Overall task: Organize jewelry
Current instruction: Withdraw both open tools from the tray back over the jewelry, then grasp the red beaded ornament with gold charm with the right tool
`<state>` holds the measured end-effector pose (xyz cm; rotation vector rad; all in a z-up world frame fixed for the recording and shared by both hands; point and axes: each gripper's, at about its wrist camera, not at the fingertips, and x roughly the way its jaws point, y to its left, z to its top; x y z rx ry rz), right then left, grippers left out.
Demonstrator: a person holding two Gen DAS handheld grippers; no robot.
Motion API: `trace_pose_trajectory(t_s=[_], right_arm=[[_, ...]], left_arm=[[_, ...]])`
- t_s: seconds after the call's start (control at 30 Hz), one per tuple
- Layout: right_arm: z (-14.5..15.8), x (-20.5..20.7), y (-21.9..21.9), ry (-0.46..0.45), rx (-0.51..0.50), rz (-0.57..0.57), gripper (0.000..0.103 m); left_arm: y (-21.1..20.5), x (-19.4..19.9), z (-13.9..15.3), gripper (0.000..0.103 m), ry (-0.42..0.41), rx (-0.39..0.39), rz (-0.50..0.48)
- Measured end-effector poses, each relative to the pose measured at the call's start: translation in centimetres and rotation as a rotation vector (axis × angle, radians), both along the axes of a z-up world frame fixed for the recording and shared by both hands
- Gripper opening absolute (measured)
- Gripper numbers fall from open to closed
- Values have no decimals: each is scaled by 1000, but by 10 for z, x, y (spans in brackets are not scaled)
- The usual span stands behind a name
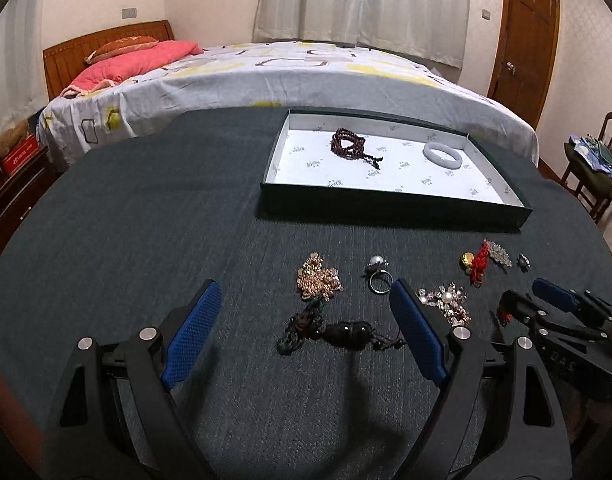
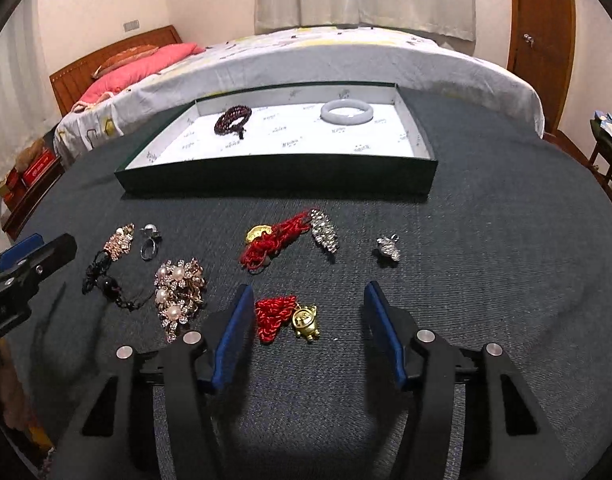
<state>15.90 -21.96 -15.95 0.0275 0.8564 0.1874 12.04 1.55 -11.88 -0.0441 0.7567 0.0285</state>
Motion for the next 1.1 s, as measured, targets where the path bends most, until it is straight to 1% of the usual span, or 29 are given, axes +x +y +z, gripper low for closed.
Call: trace_pose_trajectory(t_s=[0.1,0.2,0.27,0.33,0.37,0.43,0.5,0.63,0.67,0.7,0.93,1.1], right_arm=[[-5,2,2,22,-16,8,56],[-6,1,3,22,-24,10,56],[-6,0,1,21,-23,9,51],[-5,-1,-2,20,-23,10,41],[-5,-1,-3,20,-22,11,39],[-5,-1,-4,20,-19,12,28],[-4,-2,-7,21,-6,12,23],[-4,-2,-9,19,5,8,21],[-3,-3,-10,15,10,5,21],[-3,-3,-11,14,9,4,20],[2,-7,-17,3,17,-1,15],[2,-7,-19,4,30,0,15]], left_arm=[[-1,1,-2,84,5,1,-7],[-1,0,-3,84,12,-9,-9],[-2,0,-5,84,17,-11,-10],[-3,0,-6,84,23,-12,-14],[-4,0,-7,84,25,-12,-16],[-6,0,-8,84,30,-13,-20],[-8,0,-10,83,35,-14,-27],[-9,1,-13,81,46,-19,-32],[-10,2,-14,77,49,-21,-33],[-10,3,-15,77,55,-23,-35],[-12,7,-21,77,81,-55,-35],[-14,12,-29,77,107,-64,-34]])
